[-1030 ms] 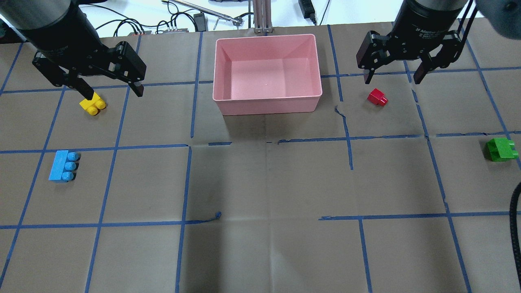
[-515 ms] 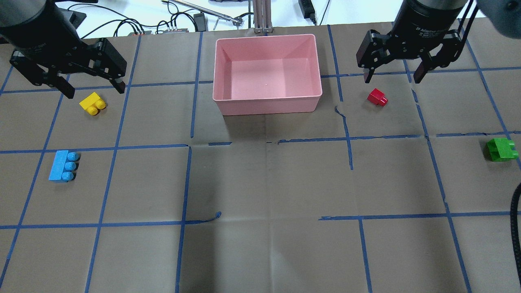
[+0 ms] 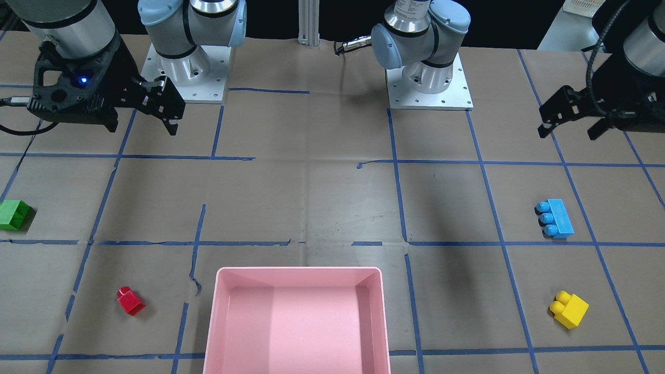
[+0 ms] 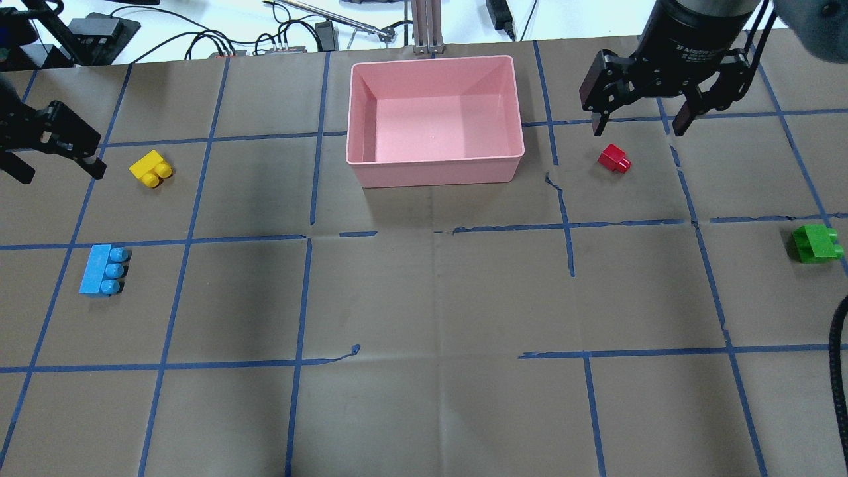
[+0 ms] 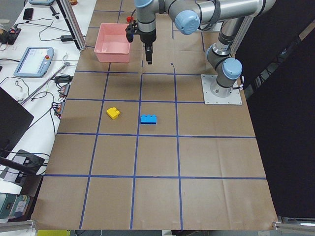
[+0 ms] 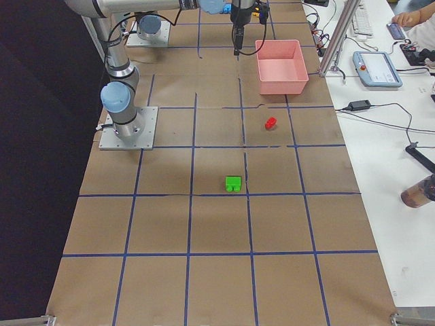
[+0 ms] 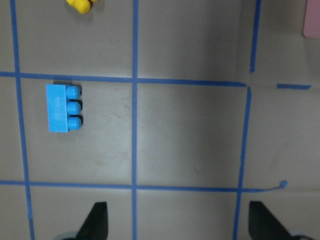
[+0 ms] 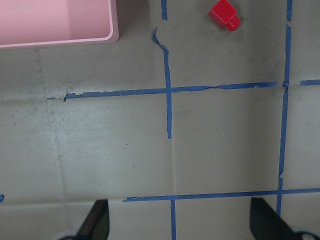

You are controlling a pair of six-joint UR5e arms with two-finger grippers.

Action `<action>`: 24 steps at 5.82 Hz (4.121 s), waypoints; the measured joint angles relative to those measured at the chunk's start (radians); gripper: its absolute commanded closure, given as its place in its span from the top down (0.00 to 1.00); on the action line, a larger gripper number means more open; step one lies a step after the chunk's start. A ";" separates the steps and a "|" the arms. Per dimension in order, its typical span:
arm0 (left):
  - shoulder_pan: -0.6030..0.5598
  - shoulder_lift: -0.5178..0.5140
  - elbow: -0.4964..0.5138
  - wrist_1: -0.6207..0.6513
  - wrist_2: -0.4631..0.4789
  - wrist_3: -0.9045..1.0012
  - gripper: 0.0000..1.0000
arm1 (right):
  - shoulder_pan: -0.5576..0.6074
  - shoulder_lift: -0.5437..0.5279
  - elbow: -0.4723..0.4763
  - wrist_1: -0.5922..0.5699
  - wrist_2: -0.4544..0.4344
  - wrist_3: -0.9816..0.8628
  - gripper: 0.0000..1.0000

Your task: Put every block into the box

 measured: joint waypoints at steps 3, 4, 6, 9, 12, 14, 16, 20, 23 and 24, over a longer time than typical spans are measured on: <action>0.145 -0.150 -0.161 0.282 0.001 0.212 0.97 | -0.142 0.003 0.005 -0.006 -0.003 -0.227 1.00; 0.158 -0.200 -0.171 0.318 0.001 0.225 0.96 | -0.239 0.004 0.010 -0.006 -0.003 -0.365 1.00; 0.176 -0.303 -0.175 0.423 0.003 0.307 0.97 | -0.443 0.016 0.041 -0.059 -0.034 -0.614 1.00; 0.201 -0.425 -0.225 0.594 0.030 0.342 0.98 | -0.721 0.133 0.068 -0.234 -0.067 -0.724 1.00; 0.203 -0.470 -0.246 0.673 0.078 0.341 0.10 | -0.756 0.342 0.077 -0.370 -0.067 -0.638 0.99; 0.202 -0.457 -0.242 0.669 0.083 0.344 0.05 | -0.755 0.427 0.177 -0.527 -0.062 -0.570 0.99; 0.184 -0.431 -0.221 0.647 0.078 0.349 0.05 | -0.749 0.439 0.294 -0.666 -0.060 -0.534 0.99; -0.127 -0.314 -0.057 0.376 0.034 0.317 0.05 | -0.748 0.442 0.321 -0.703 -0.068 -0.574 0.63; -0.439 -0.363 0.119 0.347 0.019 0.177 0.05 | -0.747 0.438 0.319 -0.693 -0.068 -0.594 0.39; -0.511 -0.404 0.193 0.345 0.019 0.135 0.06 | -0.742 0.431 0.306 -0.691 -0.067 -0.607 0.39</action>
